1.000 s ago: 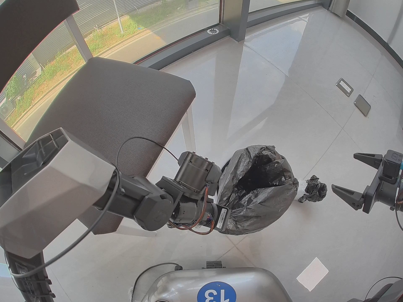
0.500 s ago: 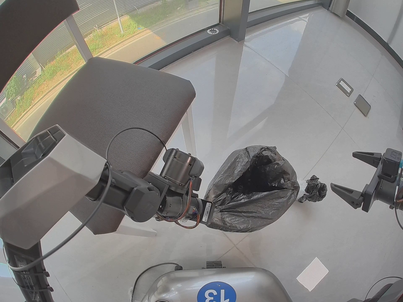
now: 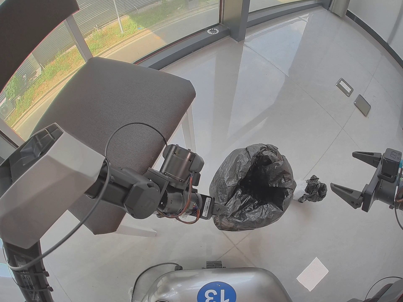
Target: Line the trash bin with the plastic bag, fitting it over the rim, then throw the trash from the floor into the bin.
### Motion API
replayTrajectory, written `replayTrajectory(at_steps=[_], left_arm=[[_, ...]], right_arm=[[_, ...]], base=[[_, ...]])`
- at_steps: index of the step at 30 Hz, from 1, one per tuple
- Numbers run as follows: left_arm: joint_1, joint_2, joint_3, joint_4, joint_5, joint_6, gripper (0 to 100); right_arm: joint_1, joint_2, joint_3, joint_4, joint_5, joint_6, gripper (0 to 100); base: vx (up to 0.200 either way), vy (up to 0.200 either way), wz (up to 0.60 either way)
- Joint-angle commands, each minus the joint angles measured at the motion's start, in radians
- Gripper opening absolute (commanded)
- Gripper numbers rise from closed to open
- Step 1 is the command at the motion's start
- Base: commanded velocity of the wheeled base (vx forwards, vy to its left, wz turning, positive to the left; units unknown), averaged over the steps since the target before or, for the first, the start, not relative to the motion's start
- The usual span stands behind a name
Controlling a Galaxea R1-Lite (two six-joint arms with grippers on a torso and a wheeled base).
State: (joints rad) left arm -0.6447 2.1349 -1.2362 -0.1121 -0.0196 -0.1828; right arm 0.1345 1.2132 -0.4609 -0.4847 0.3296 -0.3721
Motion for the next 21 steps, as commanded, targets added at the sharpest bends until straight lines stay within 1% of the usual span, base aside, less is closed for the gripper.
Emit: replayTrajectory(at_steps=[1, 6, 11, 15, 18, 21], left_arm=[[-0.010, -0.016, -0.077, 0.005, 0.012, -0.003, 100], [-0.013, -0.023, -0.103, 0.009, 0.026, -0.003, 100], [-0.024, -0.084, -0.106, 0.009, 0.041, 0.009, 100], [-0.067, -0.132, -0.169, 0.000, 0.086, 0.098, 100], [-0.092, -0.156, -0.198, -0.012, 0.118, 0.089, 100], [-0.095, -0.184, -0.170, -0.020, 0.125, 0.065, 100]], right_arm=[[-0.003, -0.001, -0.004, -0.003, 0.000, -0.001, 100], [-0.003, -0.001, 0.001, -0.003, 0.000, -0.005, 100], [-0.012, -0.003, 0.039, 0.006, -0.011, 0.001, 100], [-0.035, -0.001, 0.083, -0.003, -0.040, 0.002, 100], [-0.035, -0.006, 0.083, 0.001, -0.057, 0.004, 100], [-0.038, -0.001, 0.082, 0.005, -0.058, 0.002, 100]], base=[[0.000, 0.000, 0.00], [0.000, 0.000, 0.00], [0.000, 0.000, 0.00], [0.000, 0.000, 0.00], [0.000, 0.000, 0.00], [0.000, 0.000, 0.00]])
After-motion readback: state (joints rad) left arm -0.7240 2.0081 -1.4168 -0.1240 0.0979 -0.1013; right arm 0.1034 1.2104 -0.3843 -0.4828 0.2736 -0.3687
